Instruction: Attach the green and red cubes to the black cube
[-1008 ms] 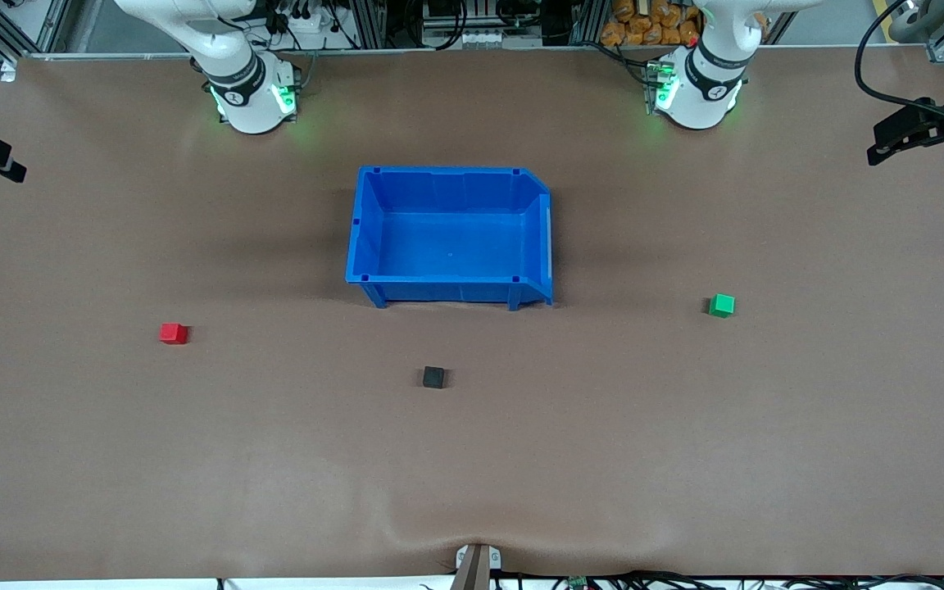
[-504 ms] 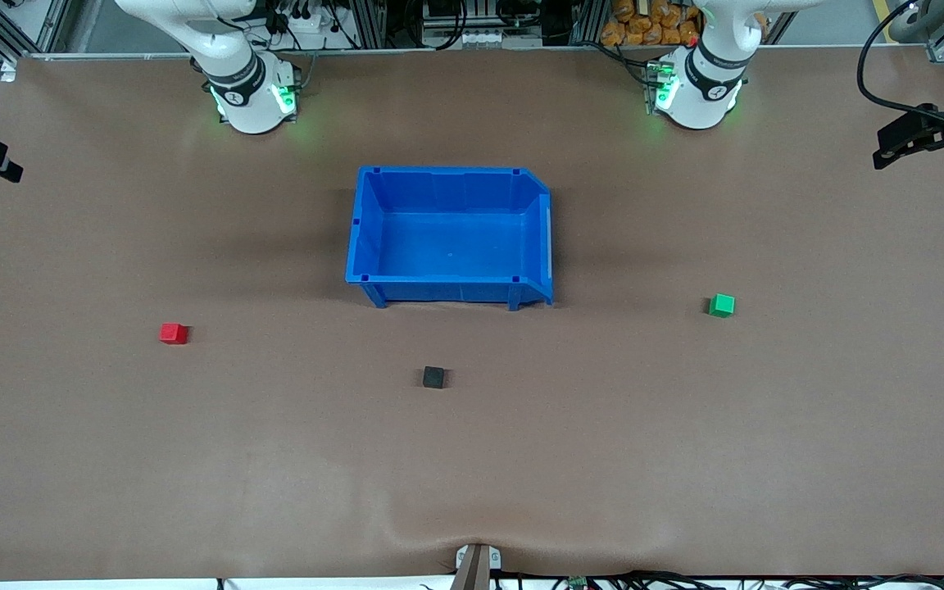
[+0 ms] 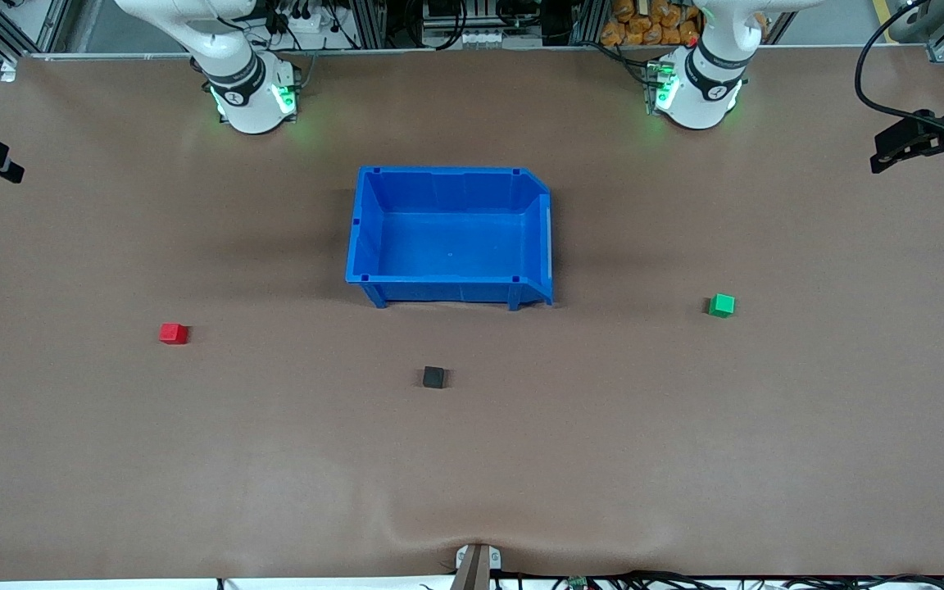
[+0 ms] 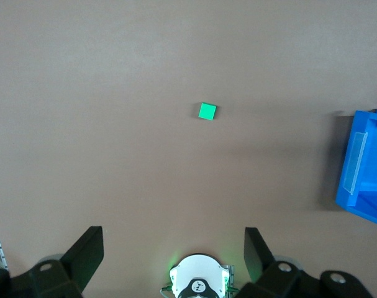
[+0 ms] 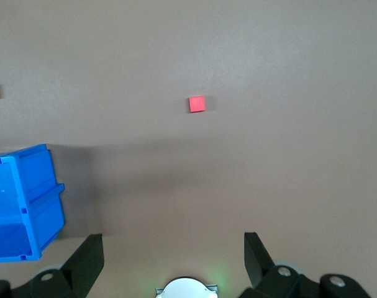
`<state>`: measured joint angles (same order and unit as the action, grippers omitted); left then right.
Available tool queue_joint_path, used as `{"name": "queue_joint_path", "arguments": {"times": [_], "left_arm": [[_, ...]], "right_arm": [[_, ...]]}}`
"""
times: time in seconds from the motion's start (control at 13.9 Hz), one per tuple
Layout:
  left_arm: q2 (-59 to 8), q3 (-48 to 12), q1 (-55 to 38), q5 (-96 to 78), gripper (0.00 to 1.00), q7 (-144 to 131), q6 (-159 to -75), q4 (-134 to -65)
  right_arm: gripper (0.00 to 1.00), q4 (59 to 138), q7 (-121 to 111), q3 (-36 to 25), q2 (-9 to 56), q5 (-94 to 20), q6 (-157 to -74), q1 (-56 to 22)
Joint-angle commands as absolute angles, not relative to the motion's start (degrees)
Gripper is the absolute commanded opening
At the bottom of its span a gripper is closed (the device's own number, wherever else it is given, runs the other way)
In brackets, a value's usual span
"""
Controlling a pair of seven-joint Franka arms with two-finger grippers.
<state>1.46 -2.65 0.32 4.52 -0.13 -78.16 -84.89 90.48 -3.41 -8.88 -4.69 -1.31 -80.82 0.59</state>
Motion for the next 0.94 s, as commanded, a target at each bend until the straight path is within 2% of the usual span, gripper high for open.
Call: {"name": "queue_joint_path", "arguments": {"times": [0.0, 0.43, 0.86], "left_arm": [[-0.26, -2.81, 0.88, 4.92, 1.0, -0.44, -77.69, -84.2], [-2.37, -2.81, 1.76, 4.92, 1.0, -0.44, -86.38, -89.11], [-8.6, -3.69, 1.05, 4.57, 1.0, -0.7, -92.36, -89.65]], "right_arm": [[1.0, 90.35, -3.43, -8.44, -4.83, -2.29, -80.42, 1.32], [1.0, 90.35, -3.43, -8.44, -4.83, -2.29, -80.33, 1.49], [1.0, 90.09, -3.43, -8.44, -4.48, -2.29, -80.59, 1.41]]}}
